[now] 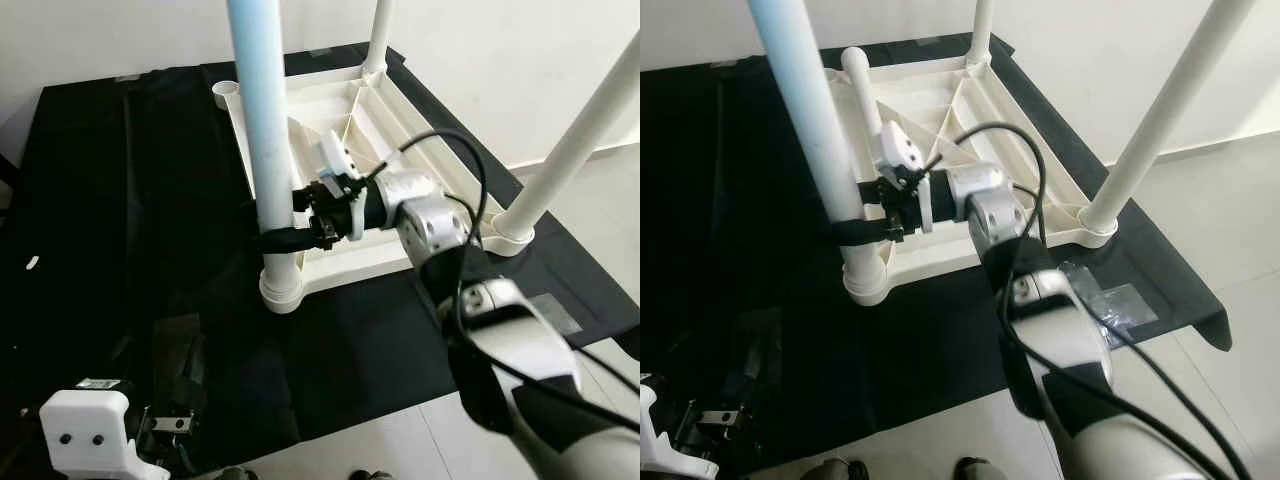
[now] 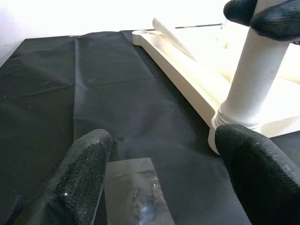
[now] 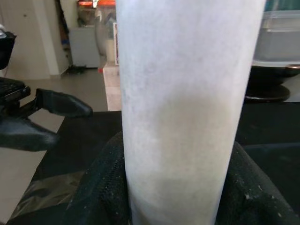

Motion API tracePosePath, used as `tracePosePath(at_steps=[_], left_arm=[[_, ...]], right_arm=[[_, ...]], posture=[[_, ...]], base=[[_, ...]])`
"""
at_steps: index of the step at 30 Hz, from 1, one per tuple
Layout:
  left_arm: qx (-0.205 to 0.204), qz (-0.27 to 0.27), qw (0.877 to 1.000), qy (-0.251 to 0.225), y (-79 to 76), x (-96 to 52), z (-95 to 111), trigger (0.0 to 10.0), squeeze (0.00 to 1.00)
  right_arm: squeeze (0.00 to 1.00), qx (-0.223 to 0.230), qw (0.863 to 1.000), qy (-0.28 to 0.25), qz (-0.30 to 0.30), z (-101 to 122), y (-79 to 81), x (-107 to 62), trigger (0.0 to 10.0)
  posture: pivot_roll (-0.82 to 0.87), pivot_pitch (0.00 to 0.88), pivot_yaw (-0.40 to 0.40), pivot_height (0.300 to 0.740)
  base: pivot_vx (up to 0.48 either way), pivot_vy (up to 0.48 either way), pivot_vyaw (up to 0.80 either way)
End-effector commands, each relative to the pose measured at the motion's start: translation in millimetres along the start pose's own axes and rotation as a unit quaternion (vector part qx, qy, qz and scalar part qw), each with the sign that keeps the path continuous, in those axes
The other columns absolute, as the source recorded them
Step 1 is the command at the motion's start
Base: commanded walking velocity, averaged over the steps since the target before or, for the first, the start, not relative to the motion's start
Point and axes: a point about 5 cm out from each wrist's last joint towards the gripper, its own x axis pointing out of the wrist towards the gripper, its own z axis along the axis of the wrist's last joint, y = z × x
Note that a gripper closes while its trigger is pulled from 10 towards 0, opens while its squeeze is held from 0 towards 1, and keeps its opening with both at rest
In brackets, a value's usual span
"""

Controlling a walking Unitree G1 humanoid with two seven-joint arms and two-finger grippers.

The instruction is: Building children table

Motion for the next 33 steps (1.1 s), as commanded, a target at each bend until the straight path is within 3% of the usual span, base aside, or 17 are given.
tracePosePath(at_steps=[1,2,5,6,7,8,10,17,18,19,20,23,24,26,29,31,33], left_arm=[[-0.005,0.006,1.0,0.016,0.8,-1.9,-4,10.0,0.0],[-0.005,0.006,1.0,0.016,0.8,-1.9,-4,10.0,0.0],[-0.004,0.005,1.0,0.016,2.8,-1.7,-4,10.0,0.0],[-0.004,0.005,1.0,0.016,2.8,-1.7,-4,10.0,0.0],[-0.002,0.003,1.0,0.015,3.5,-1.2,-3,10.0,0.0],[-0.001,0.002,1.0,0.015,4.1,-0.8,-3,10.0,0.0],[0.0,0.0,1.0,0.016,5.0,-0.4,-4,10.0,0.0],[0.002,-0.002,1.0,0.011,5.0,3.2,-4,10.0,0.0],[0.003,-0.001,1.0,0.01,5.4,3.5,-4,10.0,0.0],[0.003,-0.001,1.0,0.01,5.4,3.5,-4,10.0,0.0],[0.003,0.0,1.0,0.009,5.7,3.7,-3,10.0,0.0],[0.003,0.001,1.0,0.009,6.4,3.3,-4,10.0,0.0],[0.003,0.002,1.0,0.009,6.6,3.7,-4,10.0,0.0],[0.003,0.001,1.0,0.009,6.4,4.4,-4,10.0,0.0],[0.002,0.001,1.0,0.009,5.9,4.3,-3,10.0,0.0],[0.001,0.004,1.0,0.01,5.7,3.1,-4,10.0,0.0],[0.001,0.004,1.0,0.01,5.7,3.1,-4,10.0,0.0]], right_arm=[[0.0,0.024,0.998,0.01,-0.055,-21,12.0,3.1,0.0],[0.0,0.024,0.998,0.01,-0.055,-21,12.0,3.1,0.0],[0.0,0.059,0.974,0.029,-0.217,-45,31.1,12.2,0.0],[0.0,0.059,0.974,0.029,-0.217,-45,31.1,12.2,0.0],[0.0,0.081,0.951,0.049,-0.293,-58,52.6,19.7,0.0],[0.0,0.07,0.929,0.065,-0.357,-60,65.8,20.4,0.0],[0.0,0.078,0.91,0.065,-0.401,-59,76.5,28.0,0.0],[0.0,0.074,0.916,0.054,-0.39,-53,64.5,38.4,0.0],[0.0,0.071,0.925,0.052,-0.369,-50,65.1,42.6,0.7],[0.0,0.071,0.925,0.052,-0.369,-50,65.1,42.6,0.7],[0.0,0.069,0.931,0.051,-0.354,-47,65.7,45.5,10.0],[0.0,0.072,0.939,0.038,-0.335,-37,66.5,48.8,10.0],[1.0,0.063,0.948,0.03,-0.311,-32,61.2,47.8,10.0],[1.0,0.054,0.963,0.014,-0.263,-20,51.3,43.4,10.0],[1.0,0.041,0.969,0.009,-0.242,-13,44.8,38.5,10.0],[1.0,0.003,0.983,0.016,-0.185,-7,34.6,27.8,10.0],[1.0,0.003,0.983,0.016,-0.185,-7,34.6,27.8,10.0]], posture=[[0.15,0.188,-0.047,0.74],[0.15,0.188,-0.047,0.74],[0.14,0.194,-0.052,0.74],[0.14,0.194,-0.052,0.74],[0.14,0.204,-0.045,0.74],[0.14,0.205,-0.042,0.74],[0.13,0.196,-0.03,0.74],[0.14,0.18,-0.029,0.74],[0.14,0.181,-0.033,0.74],[0.14,0.181,-0.033,0.74],[0.14,0.181,-0.033,0.74],[0.14,0.179,-0.033,0.74],[0.15,0.178,-0.028,0.74],[0.16,0.177,-0.028,0.74],[0.16,0.18,-0.029,0.74],[0.17,0.178,-0.035,0.74],[0.17,0.178,-0.035,0.74]], base=[[0.0,0.0,0.0],[0.0,0.0,0.0],[0.0,0.0,0.0],[0.0,0.0,0.0],[0.0,0.0,0.0],[0.0,0.0,0.0],[0.0,0.0,0.0],[0.0,0.0,0.0],[0.0,0.0,0.0],[0.0,0.0,0.0],[0.0,0.0,0.0],[0.0,0.0,0.0],[0.0,0.0,0.0],[0.0,0.0,0.0],[0.0,0.0,0.0],[0.0,0.0,0.0],[0.0,0.0,0.0]])
